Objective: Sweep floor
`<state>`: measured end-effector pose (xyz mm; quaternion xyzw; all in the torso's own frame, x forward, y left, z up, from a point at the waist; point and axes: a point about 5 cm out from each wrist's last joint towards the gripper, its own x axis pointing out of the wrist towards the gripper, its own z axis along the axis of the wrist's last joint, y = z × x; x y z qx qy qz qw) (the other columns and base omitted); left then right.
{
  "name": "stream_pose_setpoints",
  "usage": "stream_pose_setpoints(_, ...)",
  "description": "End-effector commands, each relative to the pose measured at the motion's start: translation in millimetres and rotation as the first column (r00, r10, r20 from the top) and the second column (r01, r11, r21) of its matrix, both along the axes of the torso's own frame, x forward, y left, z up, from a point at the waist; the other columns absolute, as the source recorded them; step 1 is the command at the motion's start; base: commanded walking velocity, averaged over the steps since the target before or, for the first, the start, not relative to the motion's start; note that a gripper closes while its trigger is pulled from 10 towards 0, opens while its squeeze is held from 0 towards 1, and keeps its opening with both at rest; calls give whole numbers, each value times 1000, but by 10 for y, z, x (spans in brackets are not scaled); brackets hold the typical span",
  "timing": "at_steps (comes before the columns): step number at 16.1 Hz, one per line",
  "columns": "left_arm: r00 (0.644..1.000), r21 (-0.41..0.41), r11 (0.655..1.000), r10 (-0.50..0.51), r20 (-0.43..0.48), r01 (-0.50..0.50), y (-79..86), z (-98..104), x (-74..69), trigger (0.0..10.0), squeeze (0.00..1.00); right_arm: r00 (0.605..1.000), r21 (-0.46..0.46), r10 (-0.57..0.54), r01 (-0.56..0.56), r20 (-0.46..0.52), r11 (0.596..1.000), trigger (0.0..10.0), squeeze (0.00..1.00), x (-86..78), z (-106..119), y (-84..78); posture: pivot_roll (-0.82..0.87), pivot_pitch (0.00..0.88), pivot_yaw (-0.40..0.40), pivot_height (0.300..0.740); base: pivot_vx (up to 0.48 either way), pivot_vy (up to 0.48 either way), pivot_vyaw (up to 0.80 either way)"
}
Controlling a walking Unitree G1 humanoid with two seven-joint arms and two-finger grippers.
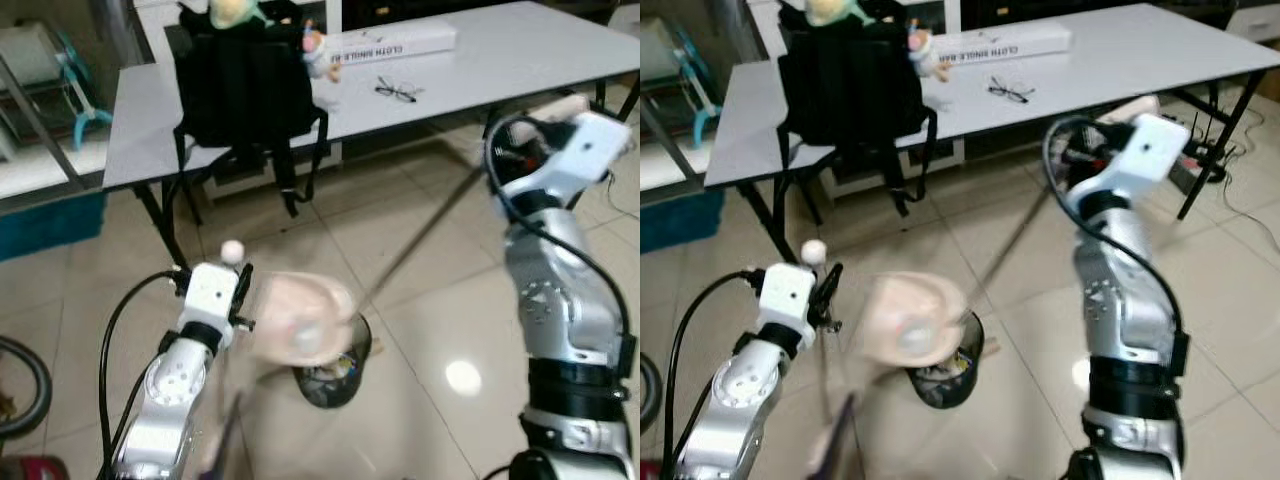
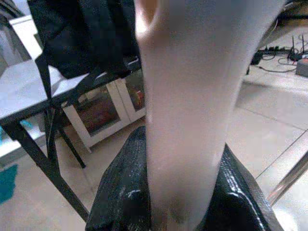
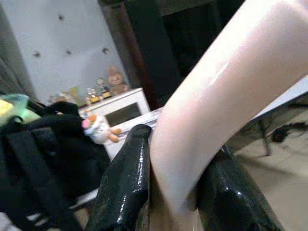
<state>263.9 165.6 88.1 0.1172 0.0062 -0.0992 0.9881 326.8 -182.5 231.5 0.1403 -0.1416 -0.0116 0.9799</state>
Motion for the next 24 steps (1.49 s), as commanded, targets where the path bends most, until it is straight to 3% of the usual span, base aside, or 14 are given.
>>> stream_pose_setpoints(1,1000,28,1000,11,18,-11,63,58,17,10000,0,996,19,-3,1,92,1000,10000,0,-38,153,29,-98,0,69,740,0,0,0)
stream_pose_setpoints(3,1000,27,1000,10,14,-10,62,53,20,10000,0,992,7,-18,17,121,1000,10000,0,-50,182,19,-100,0,71,740,0,0,0)
stream_pose_setpoints(7,1000,29,1000,4,7,-5,49,38,22,10000,0,980,-109,18,4,197,994,10000,0,-51,255,91,-99,0,74,740,0,0,0)
stream_pose_setpoints(10,1000,25,1000,-5,1,5,16,24,19,10000,0,958,-265,120,-49,261,963,10000,0,-39,284,352,-97,0,76,740,0,0,0)
stream_pose_setpoints(12,1000,23,1000,-7,-1,7,7,28,16,10000,0,941,-357,185,-75,285,931,10000,0,-41,275,510,-88,0,72,740,0,0,0)
stream_pose_setpoints(18,1000,26,1000,-5,-12,5,9,11,-9,10000,0,877,-521,318,-94,361,849,10000,0,-102,207,874,-79,0,70,740,0,0,0)
stream_pose_setpoints(21,1000,26,1000,-8,-14,8,1,5,-11,10000,0,847,-566,387,-130,363,814,10000,0,-156,115,1035,-77,0,68,740,0,0,0)
stream_pose_setpoints(24,1000,25,1000,-6,-19,7,1,-7,-14,10000,0,793,-651,502,-184,345,737,10000,0,-275,-58,1271,-76,0,65,740,0,0,0)
